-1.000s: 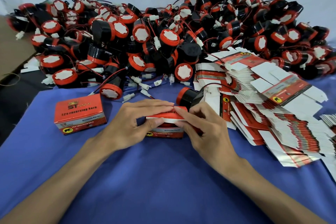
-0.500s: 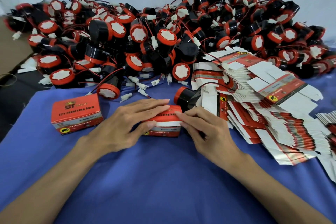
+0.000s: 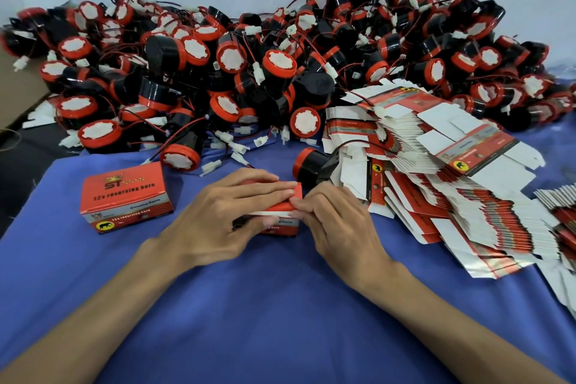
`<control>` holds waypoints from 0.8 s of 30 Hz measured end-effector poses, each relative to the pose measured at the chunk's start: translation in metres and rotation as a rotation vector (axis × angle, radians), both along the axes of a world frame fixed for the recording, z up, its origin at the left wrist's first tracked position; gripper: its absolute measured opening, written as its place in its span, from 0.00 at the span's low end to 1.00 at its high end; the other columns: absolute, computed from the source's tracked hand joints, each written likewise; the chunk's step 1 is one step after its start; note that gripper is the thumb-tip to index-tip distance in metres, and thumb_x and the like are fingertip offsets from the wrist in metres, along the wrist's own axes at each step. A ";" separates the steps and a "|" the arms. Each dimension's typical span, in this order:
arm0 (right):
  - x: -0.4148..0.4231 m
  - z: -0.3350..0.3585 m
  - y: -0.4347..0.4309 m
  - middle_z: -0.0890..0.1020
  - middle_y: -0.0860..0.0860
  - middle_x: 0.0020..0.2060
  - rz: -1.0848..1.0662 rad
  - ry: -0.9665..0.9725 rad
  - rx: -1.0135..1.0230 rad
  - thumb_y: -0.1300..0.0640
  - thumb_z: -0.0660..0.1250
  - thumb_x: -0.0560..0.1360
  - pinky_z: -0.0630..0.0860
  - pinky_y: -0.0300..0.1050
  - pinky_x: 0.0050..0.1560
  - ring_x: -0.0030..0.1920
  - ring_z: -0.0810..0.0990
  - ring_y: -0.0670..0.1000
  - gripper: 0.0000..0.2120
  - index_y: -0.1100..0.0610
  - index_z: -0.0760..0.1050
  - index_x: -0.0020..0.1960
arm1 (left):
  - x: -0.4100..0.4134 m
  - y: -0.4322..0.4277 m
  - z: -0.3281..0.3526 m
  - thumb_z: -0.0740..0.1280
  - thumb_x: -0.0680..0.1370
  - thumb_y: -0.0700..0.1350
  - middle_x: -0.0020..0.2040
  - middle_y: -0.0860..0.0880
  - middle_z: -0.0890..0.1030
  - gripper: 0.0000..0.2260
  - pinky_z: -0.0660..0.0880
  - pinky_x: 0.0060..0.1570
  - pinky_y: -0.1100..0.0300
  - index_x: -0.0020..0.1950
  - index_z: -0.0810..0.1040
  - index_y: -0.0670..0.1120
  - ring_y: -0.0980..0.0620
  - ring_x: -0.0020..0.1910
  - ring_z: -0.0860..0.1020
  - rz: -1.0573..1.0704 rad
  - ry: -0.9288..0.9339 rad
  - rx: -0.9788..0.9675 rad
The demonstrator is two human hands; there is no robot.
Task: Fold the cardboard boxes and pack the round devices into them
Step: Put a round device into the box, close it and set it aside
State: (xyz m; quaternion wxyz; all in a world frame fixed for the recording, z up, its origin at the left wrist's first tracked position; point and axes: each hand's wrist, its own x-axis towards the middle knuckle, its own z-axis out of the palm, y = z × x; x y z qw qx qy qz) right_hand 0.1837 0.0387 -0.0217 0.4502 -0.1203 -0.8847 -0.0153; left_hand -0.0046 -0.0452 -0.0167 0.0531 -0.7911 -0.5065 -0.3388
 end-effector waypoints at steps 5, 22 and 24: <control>-0.002 0.001 -0.003 0.80 0.57 0.34 -0.007 0.021 -0.013 0.63 0.65 0.76 0.75 0.49 0.33 0.33 0.78 0.56 0.08 0.66 0.81 0.43 | 0.004 0.001 -0.001 0.67 0.76 0.51 0.65 0.52 0.77 0.22 0.69 0.67 0.55 0.67 0.75 0.43 0.51 0.66 0.72 -0.003 -0.035 -0.031; 0.000 0.001 0.007 0.82 0.55 0.41 0.244 0.030 -0.268 0.65 0.70 0.74 0.76 0.54 0.36 0.41 0.79 0.51 0.06 0.66 0.82 0.50 | 0.005 0.007 -0.004 0.66 0.77 0.48 0.63 0.49 0.79 0.17 0.70 0.67 0.54 0.64 0.77 0.42 0.53 0.67 0.74 -0.047 -0.250 -0.069; -0.002 0.001 0.006 0.82 0.55 0.40 0.233 0.049 -0.270 0.67 0.71 0.73 0.76 0.54 0.35 0.40 0.79 0.51 0.04 0.66 0.82 0.47 | 0.005 0.006 -0.004 0.67 0.76 0.48 0.64 0.50 0.78 0.19 0.68 0.68 0.56 0.65 0.76 0.43 0.54 0.68 0.72 -0.049 -0.202 -0.061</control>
